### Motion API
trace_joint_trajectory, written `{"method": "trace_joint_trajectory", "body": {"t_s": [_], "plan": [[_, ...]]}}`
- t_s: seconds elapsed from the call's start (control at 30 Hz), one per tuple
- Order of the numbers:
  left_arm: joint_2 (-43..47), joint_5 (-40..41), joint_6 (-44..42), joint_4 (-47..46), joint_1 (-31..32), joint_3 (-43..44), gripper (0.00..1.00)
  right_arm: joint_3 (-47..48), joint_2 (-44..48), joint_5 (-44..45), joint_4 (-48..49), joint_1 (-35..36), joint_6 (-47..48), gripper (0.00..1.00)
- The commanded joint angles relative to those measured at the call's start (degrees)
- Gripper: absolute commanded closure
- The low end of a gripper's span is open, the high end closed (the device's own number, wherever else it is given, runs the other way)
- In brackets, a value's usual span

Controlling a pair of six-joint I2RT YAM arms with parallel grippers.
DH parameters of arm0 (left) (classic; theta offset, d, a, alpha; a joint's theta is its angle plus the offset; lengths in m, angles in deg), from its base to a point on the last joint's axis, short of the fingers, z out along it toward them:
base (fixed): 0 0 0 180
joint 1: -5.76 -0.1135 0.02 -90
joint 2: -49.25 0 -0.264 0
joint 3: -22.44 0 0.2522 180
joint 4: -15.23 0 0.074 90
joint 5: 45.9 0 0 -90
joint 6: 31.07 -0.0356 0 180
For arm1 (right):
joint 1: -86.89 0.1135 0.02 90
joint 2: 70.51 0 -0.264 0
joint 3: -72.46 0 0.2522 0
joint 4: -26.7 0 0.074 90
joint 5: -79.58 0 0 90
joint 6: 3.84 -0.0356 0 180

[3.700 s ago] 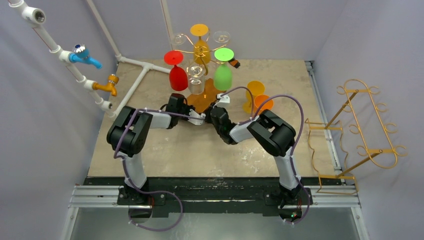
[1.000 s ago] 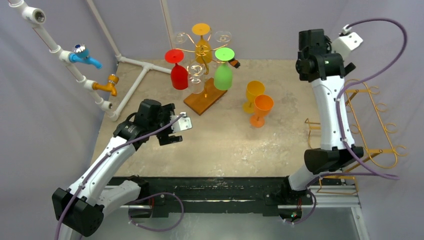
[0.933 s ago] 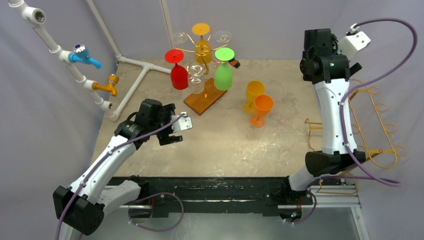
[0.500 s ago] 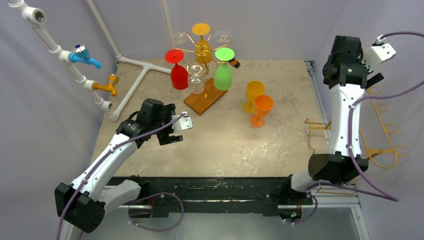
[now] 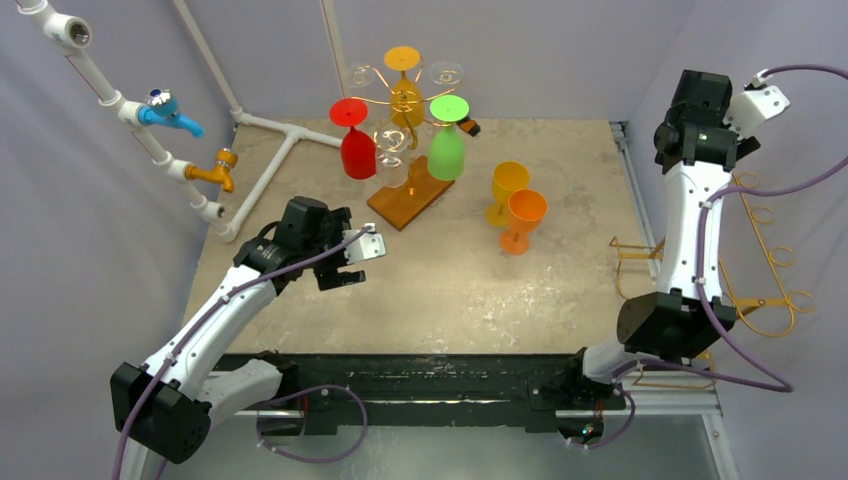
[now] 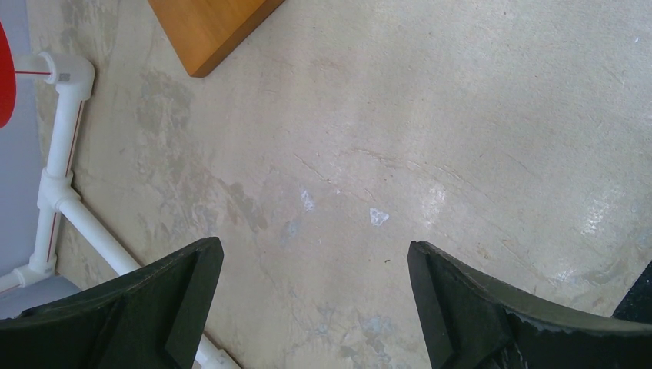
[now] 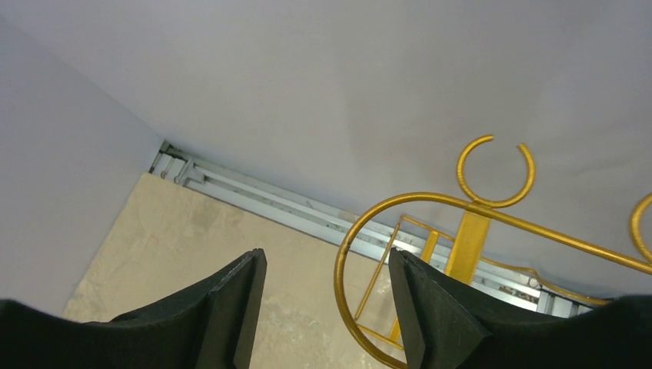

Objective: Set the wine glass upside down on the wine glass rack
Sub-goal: Move the wine rack to the center of the board.

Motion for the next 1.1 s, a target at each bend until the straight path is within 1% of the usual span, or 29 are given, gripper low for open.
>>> {"method": "trace_joint_trajectory", "body": {"t_s": [0.0,0.27,0.33,0.43,0.5,0.53,0.6,0.63,0.7,0.9,0.93,1.07], "plan": [[0.3,1.8,0.5,0.4,0.1,2.3,0.0,-0.6,-1.1,-3.1,2.2,-0.2,-0.2,0.33],[0.2,1.8,0.4,-0.1,0.1,1.9,0.0,-1.3,-1.9,-4.2,2.7,-0.2,-0.7,0.41],[0.2,1.9,0.5,-0.2,0.1,1.7,0.0,-1.9,-1.8,-4.8,3.2,-0.2,-0.9,0.47],[0.2,1.9,0.5,-0.2,0.1,1.5,0.0,-2.6,-1.7,-7.5,4.3,-0.2,-0.9,0.63],[0.2,1.9,0.6,-0.3,0.1,1.4,0.0,-2.7,-1.8,-10.0,5.1,-0.2,-0.8,0.76],[0.3,1.8,0.6,-0.3,0.1,1.3,0.0,-2.6,-1.9,-11.4,5.6,-0.2,-0.6,0.85],[0.4,1.8,0.6,-0.5,0.1,1.1,0.0,-2.1,-2.0,-13.4,5.9,-0.2,-0.3,0.98],[0.4,1.8,0.6,-0.7,0.1,0.9,0.0,-1.8,-2.1,-15.3,6.0,-0.2,-0.4,1.0],[0.5,1.8,0.6,-0.8,0.1,0.6,0.0,-1.0,-2.2,-17.5,5.8,0.0,-0.9,1.0],[0.7,1.8,0.4,-1.1,0.1,-0.2,0.0,-1.5,-0.8,-20.3,8.6,2.9,-1.2,1.0],[0.8,1.8,0.5,-1.1,0.0,-0.2,0.0,-0.7,-1.3,-19.9,8.4,4.1,-0.9,1.0],[1.0,1.9,0.6,-1.0,0.1,-0.4,0.0,5.8,-5.5,-14.0,5.9,10.9,0.6,1.0]]}}
